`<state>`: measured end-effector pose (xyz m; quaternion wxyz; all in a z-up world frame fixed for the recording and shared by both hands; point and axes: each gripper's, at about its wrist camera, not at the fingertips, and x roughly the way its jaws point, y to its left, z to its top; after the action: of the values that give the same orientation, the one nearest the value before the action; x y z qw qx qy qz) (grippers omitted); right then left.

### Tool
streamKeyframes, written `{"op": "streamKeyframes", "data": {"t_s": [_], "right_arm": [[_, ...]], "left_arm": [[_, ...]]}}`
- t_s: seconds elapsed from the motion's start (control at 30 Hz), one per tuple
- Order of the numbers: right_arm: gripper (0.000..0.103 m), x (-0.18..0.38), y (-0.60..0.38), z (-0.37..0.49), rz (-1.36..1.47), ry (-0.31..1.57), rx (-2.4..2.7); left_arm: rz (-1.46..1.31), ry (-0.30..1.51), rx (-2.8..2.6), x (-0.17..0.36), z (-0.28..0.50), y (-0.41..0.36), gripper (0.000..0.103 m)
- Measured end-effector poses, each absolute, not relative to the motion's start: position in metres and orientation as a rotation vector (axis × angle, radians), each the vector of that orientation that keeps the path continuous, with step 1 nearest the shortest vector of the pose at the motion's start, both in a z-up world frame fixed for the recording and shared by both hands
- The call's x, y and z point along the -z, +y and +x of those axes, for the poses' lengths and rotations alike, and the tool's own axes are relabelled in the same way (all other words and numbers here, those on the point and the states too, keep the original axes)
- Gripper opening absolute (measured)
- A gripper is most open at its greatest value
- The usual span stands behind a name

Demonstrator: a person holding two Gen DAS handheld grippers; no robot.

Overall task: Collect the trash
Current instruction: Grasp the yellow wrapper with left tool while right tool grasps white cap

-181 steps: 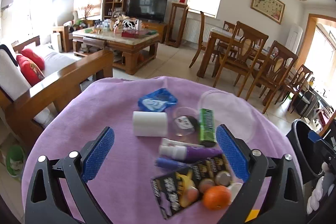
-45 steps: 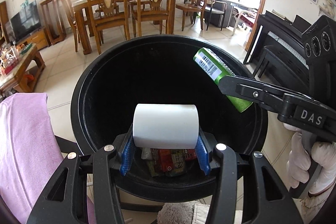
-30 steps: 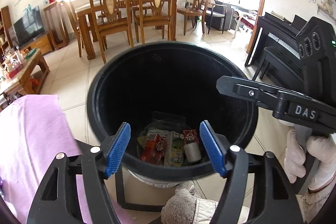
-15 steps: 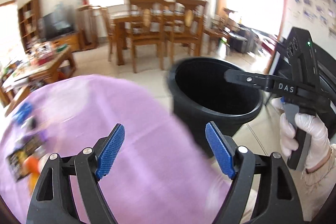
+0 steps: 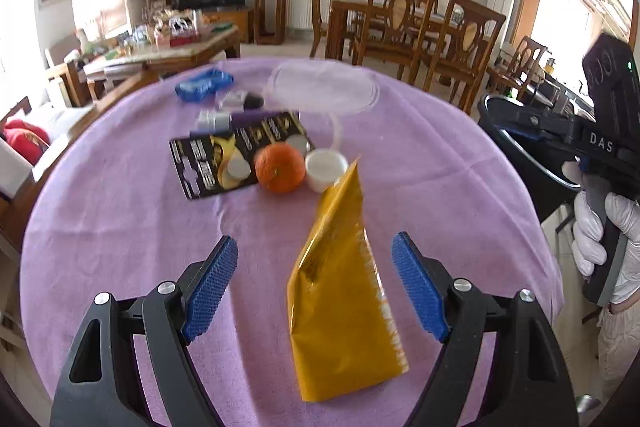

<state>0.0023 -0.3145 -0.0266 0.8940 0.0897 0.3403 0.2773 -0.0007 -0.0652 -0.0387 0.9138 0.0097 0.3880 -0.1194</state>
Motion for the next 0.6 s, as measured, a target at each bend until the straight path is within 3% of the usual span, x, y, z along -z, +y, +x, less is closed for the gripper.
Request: {"op": "streamKeyframes", "data": {"t_s": [0.23, 0.37, 0.43, 0.6], "right_arm": [[0.069, 0.036, -0.245, 0.016, 0.066, 0.767, -0.601], [0.069, 0.043, -0.226, 0.023, 0.027, 0.793, -0.61], [0.069, 0.046, -0.216, 0.027, 0.002, 0.803, -0.612], [0.069, 0.058, -0.193, 0.035, -0.071, 0.847, -0.622]], "left_arm": [[0.027, 0.949, 0.279, 0.067, 0.016, -0.055, 0.074], [0.129, 0.931, 0.217, 0.068, 0.011, -0.053, 0.023], [0.112, 0.931, 0.224, 0.067, 0.01, -0.042, 0.01], [0.006, 0.899, 0.235, 0.064, 0.001, -0.011, 0.008]]}}
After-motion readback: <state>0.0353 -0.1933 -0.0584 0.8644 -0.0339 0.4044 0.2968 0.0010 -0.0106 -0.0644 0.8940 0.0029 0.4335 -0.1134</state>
